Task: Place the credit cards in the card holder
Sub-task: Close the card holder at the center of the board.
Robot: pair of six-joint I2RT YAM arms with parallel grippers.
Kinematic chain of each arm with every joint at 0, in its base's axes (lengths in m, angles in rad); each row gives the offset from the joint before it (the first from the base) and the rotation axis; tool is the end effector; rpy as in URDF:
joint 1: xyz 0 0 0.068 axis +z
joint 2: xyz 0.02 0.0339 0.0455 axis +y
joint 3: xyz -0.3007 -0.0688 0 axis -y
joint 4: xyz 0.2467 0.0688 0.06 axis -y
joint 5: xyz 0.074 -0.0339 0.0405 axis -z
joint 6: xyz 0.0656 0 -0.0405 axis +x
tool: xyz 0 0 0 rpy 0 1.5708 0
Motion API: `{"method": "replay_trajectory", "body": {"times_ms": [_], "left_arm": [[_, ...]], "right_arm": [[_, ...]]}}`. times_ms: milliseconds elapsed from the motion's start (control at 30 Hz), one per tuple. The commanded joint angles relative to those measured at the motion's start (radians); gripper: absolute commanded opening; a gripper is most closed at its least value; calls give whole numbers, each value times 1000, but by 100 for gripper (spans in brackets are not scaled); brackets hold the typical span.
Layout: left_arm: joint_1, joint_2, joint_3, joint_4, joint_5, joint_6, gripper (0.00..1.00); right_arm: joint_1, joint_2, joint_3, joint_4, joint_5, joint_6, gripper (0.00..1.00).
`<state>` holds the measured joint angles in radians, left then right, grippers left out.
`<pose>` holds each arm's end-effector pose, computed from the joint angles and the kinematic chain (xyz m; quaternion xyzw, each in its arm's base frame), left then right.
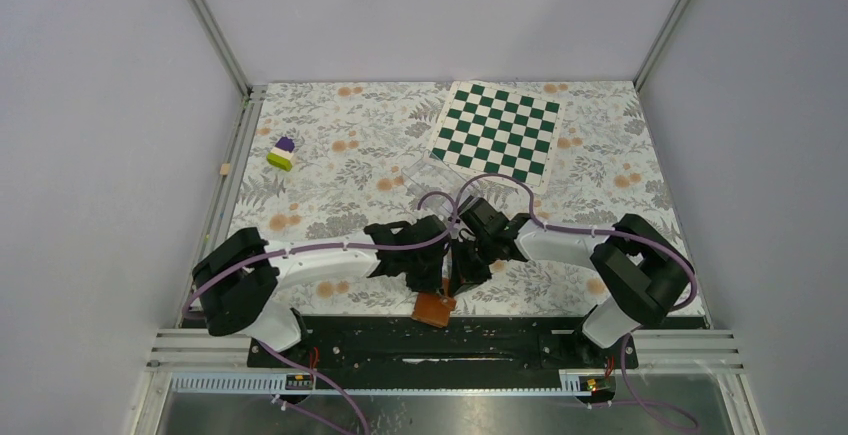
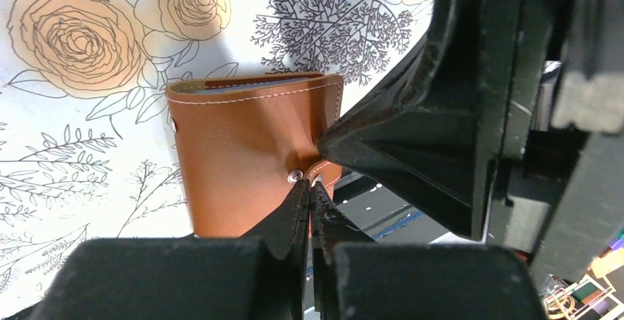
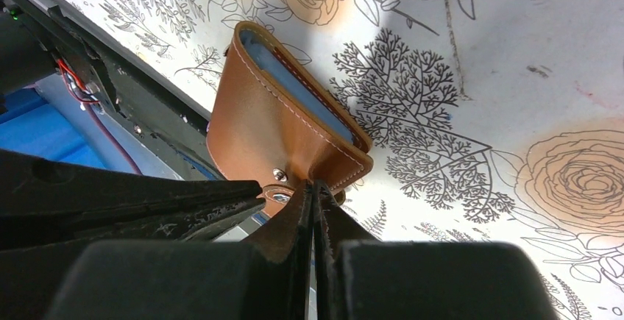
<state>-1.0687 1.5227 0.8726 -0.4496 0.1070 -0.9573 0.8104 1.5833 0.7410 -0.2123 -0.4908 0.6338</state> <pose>0.1389 -0.2676 0.1882 0.0665 0.9688 -0.2252 0.0792 0.1829 0.2371 0.1554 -0.1445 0.9288 0.3399 0.0305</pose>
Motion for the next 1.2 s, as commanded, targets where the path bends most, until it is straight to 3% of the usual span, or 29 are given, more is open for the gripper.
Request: {"method": "replay_trajectory", "body": {"times_ms": [0,300,500,633,1167], "left_arm": [[-1,-70,-21,31,-36,8,0],[2,-43,-15,28,-10,9,0],[16,-62,-62,96,34,-23,22],[35,-84,-123,197,85,-56,25],[41,-57,-136,249,143,-62,0]], "right_arm": [[13,-47,3,23,-9,2,2],[13,-83,-5,-11,-1,-11,2],[16,-97,-47,-16,-25,-3,2],[18,-110,-75,-6,-26,7,2],[27,-41,-44,13,-36,7,2]]}}
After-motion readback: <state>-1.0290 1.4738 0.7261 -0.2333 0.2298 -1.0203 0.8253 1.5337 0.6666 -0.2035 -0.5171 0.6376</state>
